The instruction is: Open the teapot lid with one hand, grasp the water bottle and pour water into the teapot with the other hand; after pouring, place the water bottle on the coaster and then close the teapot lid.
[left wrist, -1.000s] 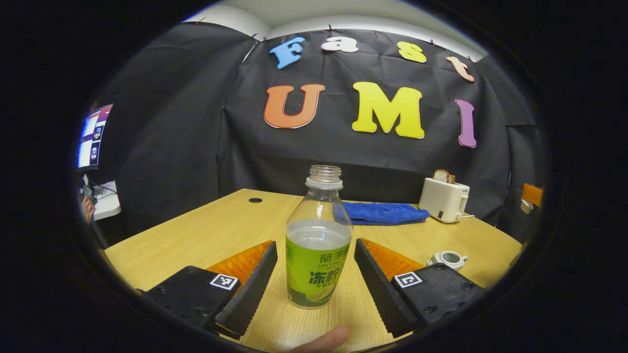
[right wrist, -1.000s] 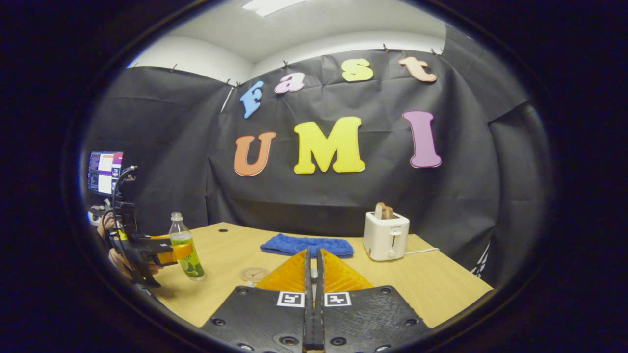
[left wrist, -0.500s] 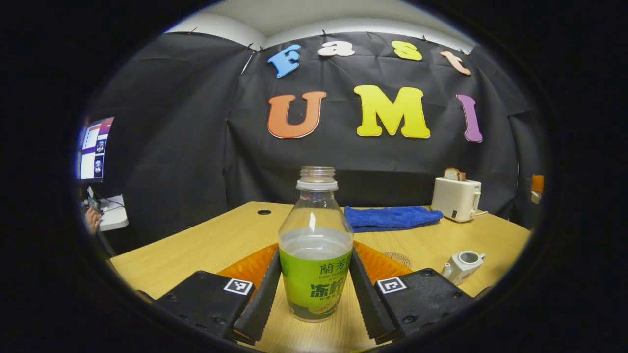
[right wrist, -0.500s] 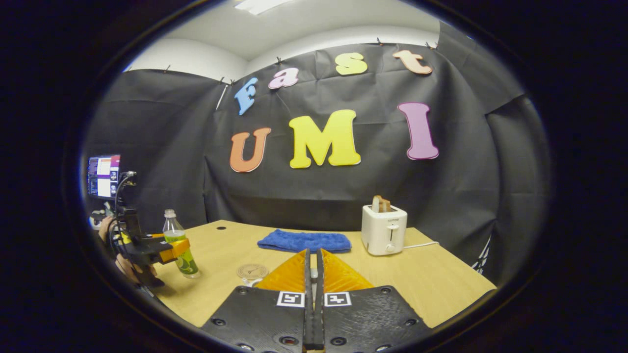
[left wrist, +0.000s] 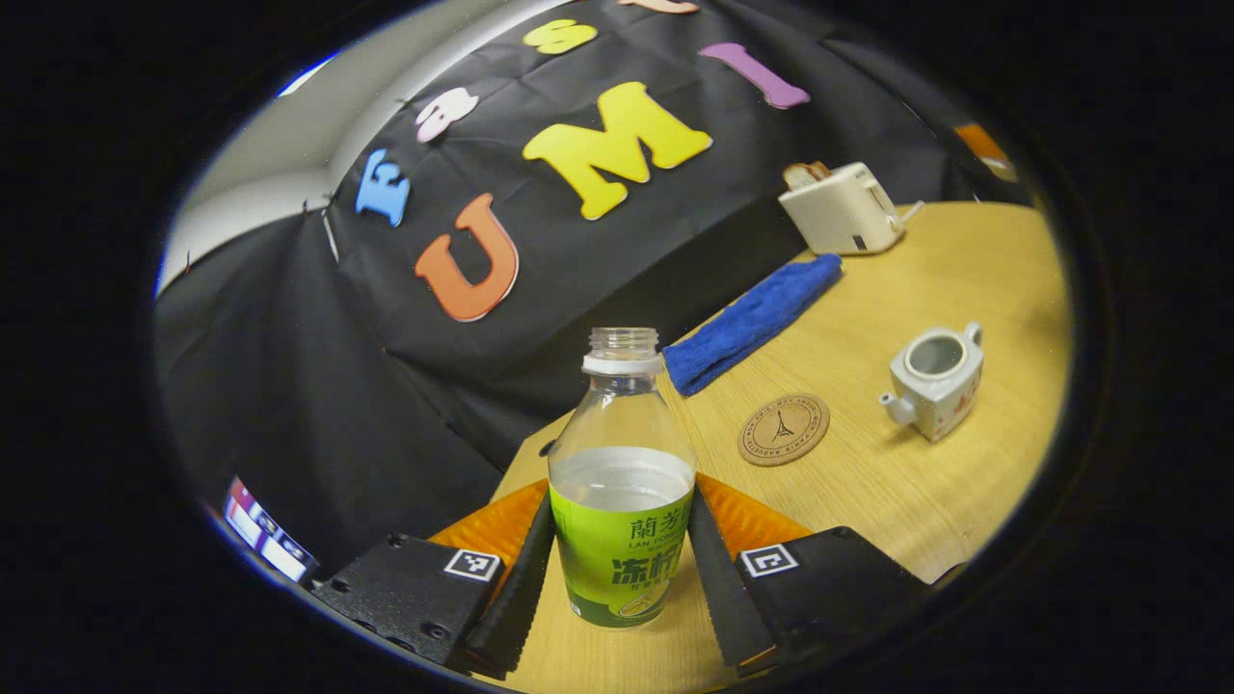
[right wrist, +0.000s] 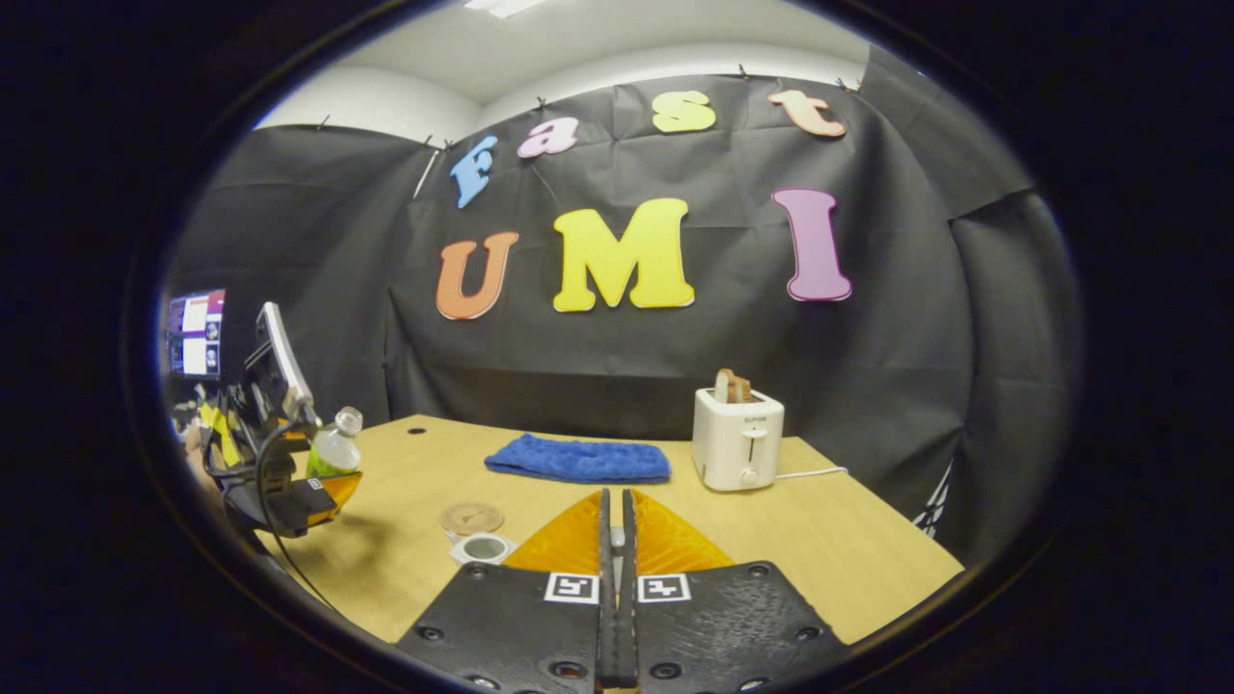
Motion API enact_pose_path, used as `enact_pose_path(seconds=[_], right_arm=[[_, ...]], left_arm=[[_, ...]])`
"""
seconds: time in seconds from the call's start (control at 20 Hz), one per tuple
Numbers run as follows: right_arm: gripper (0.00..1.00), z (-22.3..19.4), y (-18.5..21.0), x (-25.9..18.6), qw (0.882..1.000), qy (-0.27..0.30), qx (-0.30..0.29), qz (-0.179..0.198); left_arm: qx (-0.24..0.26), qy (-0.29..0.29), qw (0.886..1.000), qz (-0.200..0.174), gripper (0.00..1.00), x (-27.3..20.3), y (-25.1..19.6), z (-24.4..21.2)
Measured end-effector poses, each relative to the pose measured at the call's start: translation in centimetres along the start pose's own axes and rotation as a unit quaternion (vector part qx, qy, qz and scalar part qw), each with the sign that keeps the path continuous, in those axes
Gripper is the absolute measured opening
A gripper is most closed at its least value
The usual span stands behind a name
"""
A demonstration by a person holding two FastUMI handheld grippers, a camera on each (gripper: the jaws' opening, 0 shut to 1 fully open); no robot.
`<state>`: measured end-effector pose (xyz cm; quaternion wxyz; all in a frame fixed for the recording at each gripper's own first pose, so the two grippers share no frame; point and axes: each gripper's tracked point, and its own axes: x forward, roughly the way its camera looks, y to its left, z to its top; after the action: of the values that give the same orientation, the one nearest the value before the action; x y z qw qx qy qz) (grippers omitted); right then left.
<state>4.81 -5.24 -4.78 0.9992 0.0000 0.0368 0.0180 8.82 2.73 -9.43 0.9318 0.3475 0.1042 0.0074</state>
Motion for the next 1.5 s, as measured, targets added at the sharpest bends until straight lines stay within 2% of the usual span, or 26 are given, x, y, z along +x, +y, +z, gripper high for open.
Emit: enact_pose_path(seconds=[0.25, 0.45, 0.6, 0.85, 1.2, 1.4, 1.5], right_arm=[[0.00, -0.9, 0.2, 0.4, 1.000, 0.019, -0.009, 0.004], [0.00, -1.7, 0.3, 0.7, 0.999, 0.029, -0.025, 0.009], [0.00, -1.9, 0.0, 0.9, 0.999, 0.034, -0.021, 0.010], [0.00, -2.1, -0.7, 1.0, 0.999, 0.038, -0.019, 0.004], [0.00, -2.4, -1.5, 0.9, 0.999, 0.044, -0.007, 0.004], [0.00, -2.3, -2.3, 0.9, 0.999, 0.042, -0.005, -0.004], [0.00, -2.2, -2.4, 0.8, 0.999, 0.042, -0.002, -0.003]], left_arm=[[0.110, -0.006, 0.994, 0.000, 0.75, 0.2, -2.0, 1.6], [0.202, -0.014, 0.979, 0.013, 0.75, 0.1, -2.3, 3.5], [0.277, -0.026, 0.960, 0.014, 0.75, -0.3, -3.1, 4.6], [0.390, -0.022, 0.921, 0.012, 0.74, -0.4, -4.5, 5.2], [0.482, -0.023, 0.876, 0.020, 0.75, -1.2, -5.8, 5.8], [0.518, -0.020, 0.855, 0.027, 0.74, -1.4, -6.0, 6.1], [0.547, -0.015, 0.837, 0.032, 0.75, -1.3, -5.7, 6.9]])
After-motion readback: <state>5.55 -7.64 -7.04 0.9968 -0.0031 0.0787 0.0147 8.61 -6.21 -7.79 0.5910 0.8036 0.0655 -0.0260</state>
